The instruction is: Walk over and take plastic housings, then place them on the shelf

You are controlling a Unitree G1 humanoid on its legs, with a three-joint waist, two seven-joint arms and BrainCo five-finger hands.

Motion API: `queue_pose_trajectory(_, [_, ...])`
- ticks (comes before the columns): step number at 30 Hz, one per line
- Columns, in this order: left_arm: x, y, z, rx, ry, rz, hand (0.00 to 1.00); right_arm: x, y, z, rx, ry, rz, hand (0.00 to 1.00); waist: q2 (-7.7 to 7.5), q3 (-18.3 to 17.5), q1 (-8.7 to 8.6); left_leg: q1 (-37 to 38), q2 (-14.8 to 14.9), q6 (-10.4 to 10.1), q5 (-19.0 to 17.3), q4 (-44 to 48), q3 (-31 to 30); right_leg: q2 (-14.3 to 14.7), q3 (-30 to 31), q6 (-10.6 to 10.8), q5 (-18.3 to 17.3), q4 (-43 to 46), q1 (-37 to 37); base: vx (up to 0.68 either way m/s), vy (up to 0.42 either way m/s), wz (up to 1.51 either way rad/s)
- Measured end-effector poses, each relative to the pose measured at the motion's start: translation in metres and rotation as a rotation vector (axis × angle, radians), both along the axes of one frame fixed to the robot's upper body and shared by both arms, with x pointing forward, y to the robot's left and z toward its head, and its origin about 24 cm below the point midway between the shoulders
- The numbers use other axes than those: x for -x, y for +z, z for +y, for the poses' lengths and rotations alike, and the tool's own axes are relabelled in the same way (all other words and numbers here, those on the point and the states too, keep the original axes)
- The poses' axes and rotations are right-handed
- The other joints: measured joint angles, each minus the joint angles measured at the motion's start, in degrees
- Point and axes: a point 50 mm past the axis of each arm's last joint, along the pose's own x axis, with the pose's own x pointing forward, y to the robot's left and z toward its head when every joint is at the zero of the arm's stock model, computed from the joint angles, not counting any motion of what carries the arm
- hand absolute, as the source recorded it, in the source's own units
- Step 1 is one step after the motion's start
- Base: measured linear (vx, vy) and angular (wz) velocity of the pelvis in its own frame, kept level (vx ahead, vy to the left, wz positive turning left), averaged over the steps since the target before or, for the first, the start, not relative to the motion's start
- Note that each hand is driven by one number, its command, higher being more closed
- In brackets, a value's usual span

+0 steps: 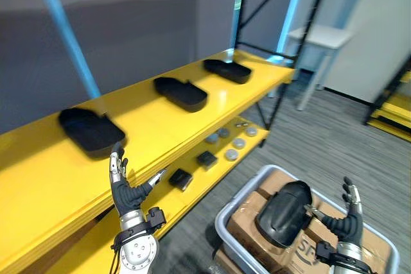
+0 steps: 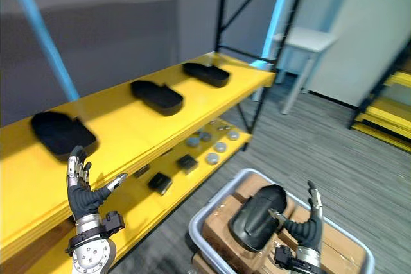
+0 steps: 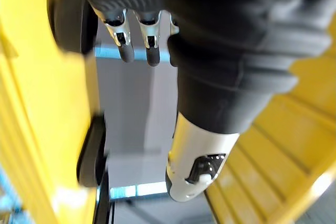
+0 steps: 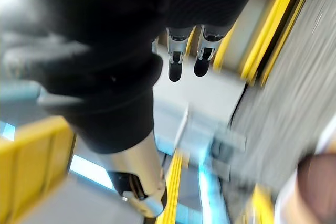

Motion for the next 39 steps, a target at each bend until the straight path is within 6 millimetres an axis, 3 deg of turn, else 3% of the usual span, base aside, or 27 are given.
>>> queue_pose_trajectory(1, [-0.002, 0.001, 0.000, 0.005, 0.006, -0.009, 0.00, 0.000, 0.000, -0.002, -0.009, -0.007, -0.004, 0.00, 0.64, 0.3, 0.04, 0.0, -2.9, 1.2, -0.9, 1.2, -8.4, 0.4, 2.2, 0.4, -0.3, 0.9, -0.4, -0.06, 0.090, -1.15])
queue_pose_trajectory(4, [-0.009, 0.013, -0.003, -0.002, 0.003, -0.070, 0.00, 0.004, -0.004, -0.001, -0.045, -0.007, 0.007, 0.00, 2.57, 0.4, 0.42, 0.3, -7.3, 1.4, -5.7, 0.3, -21.9, 1.9, 5.1, 2.9, -2.2, 5.4, -4.0, -0.07, 0.147, -0.62])
queue_pose_trajectory(8, [-0.020, 0.027, -0.019, -0.017, -0.054, -0.137, 0.00, 0.035, -0.012, 0.017, -0.154, 0.016, 0.058, 0.00, 0.03, 0.9, 1.12, -0.1, -11.3, 3.1, -5.7, 2.2, -19.9, -0.5, 7.2, 3.3, -2.7, 6.8, -4.4, -0.18, 0.193, -0.21])
queue_pose_trajectory(9, [-0.021, 0.030, -0.022, -0.030, -0.062, -0.147, 0.00, 0.038, -0.011, 0.022, -0.162, 0.031, 0.059, 0.00, -0.85, 0.3, 1.36, -0.8, -12.0, 3.9, -5.2, 2.1, -18.0, -1.2, 8.6, 1.6, -0.9, 5.6, -5.1, -0.22, 0.206, -1.21])
queue_pose_trajectory(10, [-0.021, 0.034, -0.025, -0.022, -0.072, -0.171, 0.00, 0.034, -0.009, 0.025, -0.174, 0.057, 0.046, 0.00, -0.44, 0.1, 1.94, -2.1, -10.8, 5.5, -3.9, 1.3, -13.4, -2.4, 3.8, -4.2, 9.3, -1.7, -6.0, -0.23, 0.174, -1.53])
queue_pose_trajectory(11, [-0.022, 0.037, -0.026, -0.021, -0.073, -0.181, 0.00, 0.031, -0.011, 0.026, -0.187, 0.062, 0.041, 0.00, 0.13, 0.3, 2.72, -2.6, -9.5, 5.3, -2.8, 0.4, -10.9, -2.5, -1.9, -6.7, 12.2, -3.3, -6.4, -0.20, 0.106, -1.88])
queue_pose_trajectory(12, [-0.024, 0.039, -0.026, -0.023, -0.074, -0.193, 0.00, 0.026, -0.013, 0.029, -0.201, 0.071, 0.039, 0.00, -0.71, 0.6, 4.15, -2.4, -8.6, 5.1, -1.1, -1.7, -7.1, -2.4, -14.7, -6.2, 9.0, 3.2, -9.0, -0.13, 0.109, -2.19])
queue_pose_trajectory(13, [-0.025, 0.039, -0.028, -0.016, -0.074, -0.194, 0.00, 0.017, -0.016, 0.032, -0.212, 0.094, 0.036, 0.00, -1.11, 0.8, 5.47, -1.4, -6.8, 4.8, 1.7, -5.8, -1.2, -3.9, -30.4, -6.5, -2.8, 16.9, -11.4, -0.09, 0.107, -1.99])
queue_pose_trajectory(16, [-0.026, 0.037, -0.027, -0.015, -0.074, -0.183, 0.00, 0.012, -0.027, 0.036, -0.231, 0.116, 0.079, 0.00, -0.62, 1.2, 5.04, -0.5, -4.8, 3.6, 3.8, -8.1, 1.0, -5.6, -32.3, -5.6, -12.9, 26.4, -9.2, -0.03, 0.009, -0.81])
queue_pose_trajectory(17, [-0.027, 0.034, -0.026, -0.014, -0.067, -0.171, 0.00, 0.011, -0.037, 0.037, -0.245, 0.125, 0.120, 0.00, -1.12, 1.1, 4.78, -0.6, -4.0, 2.8, 4.4, -8.7, 1.4, -7.1, -32.6, -4.9, -16.9, 28.8, -7.1, -0.05, -0.163, -0.40])
queue_pose_trajectory(19, [-0.027, 0.029, -0.019, -0.022, -0.039, -0.148, 0.00, 0.008, -0.048, 0.039, -0.263, 0.140, 0.159, 0.00, -3.30, 0.8, 5.12, -2.1, -4.3, 1.4, 4.2, -8.5, 1.9, -9.9, -33.2, -2.9, -21.7, 23.5, -3.8, -0.06, -0.195, -0.25])
queue_pose_trajectory(20, [-0.029, 0.023, -0.017, -0.007, -0.026, -0.122, 0.00, 0.004, -0.051, 0.037, -0.259, 0.151, 0.173, 0.00, -2.49, 1.2, 4.82, -3.4, -3.9, 0.8, 4.4, -8.8, 0.3, -9.1, -34.0, -2.8, -21.6, 21.0, -4.0, -0.06, -0.151, -0.26])
queue_pose_trajectory(22, [-0.026, 0.019, -0.009, 0.007, 0.011, -0.103, 0.00, -0.003, -0.051, 0.034, -0.263, 0.176, 0.170, 0.00, -0.95, 1.9, 5.97, -4.7, -3.1, 0.8, 6.9, -13.3, -2.7, -6.4, -33.6, -4.6, -14.4, 13.4, -4.5, -0.03, -0.170, -0.41])
queue_pose_trajectory(24, [-0.026, 0.016, -0.001, 0.008, 0.045, -0.094, 0.00, -0.015, -0.049, 0.035, -0.259, 0.194, 0.153, 0.00, -0.96, 2.7, 6.22, -6.0, -2.3, 0.5, 8.9, -15.4, -3.7, -5.3, -33.7, -5.7, -9.7, 8.8, -4.5, -0.02, -0.113, -0.22])
queue_pose_trajectory(27, [-0.037, 0.001, 0.006, 0.032, 0.074, -0.024, 0.00, -0.038, -0.039, 0.033, -0.233, 0.210, 0.108, 0.00, -0.55, 6.2, 6.16, -9.0, -2.6, -1.2, 11.8, -16.4, -6.1, -5.7, -36.2, -6.0, -7.9, 6.9, -6.0, -0.07, -0.063, 0.29])
queue_pose_trajectory(29, [-0.046, -0.015, 0.008, 0.053, 0.070, 0.050, 0.00, -0.056, -0.034, 0.034, -0.228, 0.211, 0.085, 0.00, -0.17, 8.3, 6.40, -10.1, -3.9, -1.0, 14.2, -18.5, -8.2, -7.0, -38.2, -5.9, -7.9, 6.8, -6.9, -0.08, -0.015, 0.64])
queue_pose_trajectory(34, [-0.060, -0.040, 0.016, 0.078, 0.059, 0.177, 0.00, -0.129, 0.019, 0.037, -0.166, 0.218, -0.067, 0.00, 2.10, 14.3, 8.20, -14.3, -6.0, -1.1, 19.1, -21.9, -15.0, -9.4, -44.0, -5.8, -6.4, 5.0, -8.8, -0.11, 0.002, 0.71])
queue_pose_trajectory(35, [-0.062, -0.038, 0.020, 0.081, 0.059, 0.174, 0.00, -0.153, 0.045, 0.032, -0.143, 0.190, -0.122, 0.00, 2.82, 15.7, 9.53, -14.9, -6.2, -1.3, 20.5, -23.1, -16.3, -9.6, -45.2, -5.8, -5.5, 3.7, -8.8, -0.08, -0.009, 0.54])
queue_pose_trajectory(36, [-0.063, -0.037, 0.021, 0.084, 0.058, 0.171, 0.00, -0.162, 0.056, 0.029, -0.135, 0.173, -0.145, 0.00, 3.23, 16.2, 9.95, -15.2, -6.3, -1.5, 21.0, -23.5, -16.8, -9.8, -45.8, -5.8, -5.2, 3.3, -8.8, -0.09, -0.021, 0.49])
queue_pose_trajectory(38, [-0.065, -0.032, 0.026, 0.075, 0.064, 0.153, 0.00, -0.192, 0.104, 0.020, -0.151, 0.120, -0.233, 0.00, 4.45, 17.8, 11.04, -15.5, -6.6, -1.8, 22.9, -25.6, -18.2, -10.1, -46.8, -5.8, -3.8, 1.7, -8.7, -0.06, -0.021, 0.33])
queue_pose_trajectory(39, [-0.065, -0.031, 0.027, 0.080, 0.065, 0.148, 0.00, -0.198, 0.116, 0.019, -0.158, 0.108, -0.254, 0.00, 4.75, 18.1, 11.31, -15.6, -6.6, -1.7, 23.2, -25.9, -18.4, -10.2, -47.0, -5.7, -3.6, 1.3, -8.7, -0.06, -0.015, 0.19])
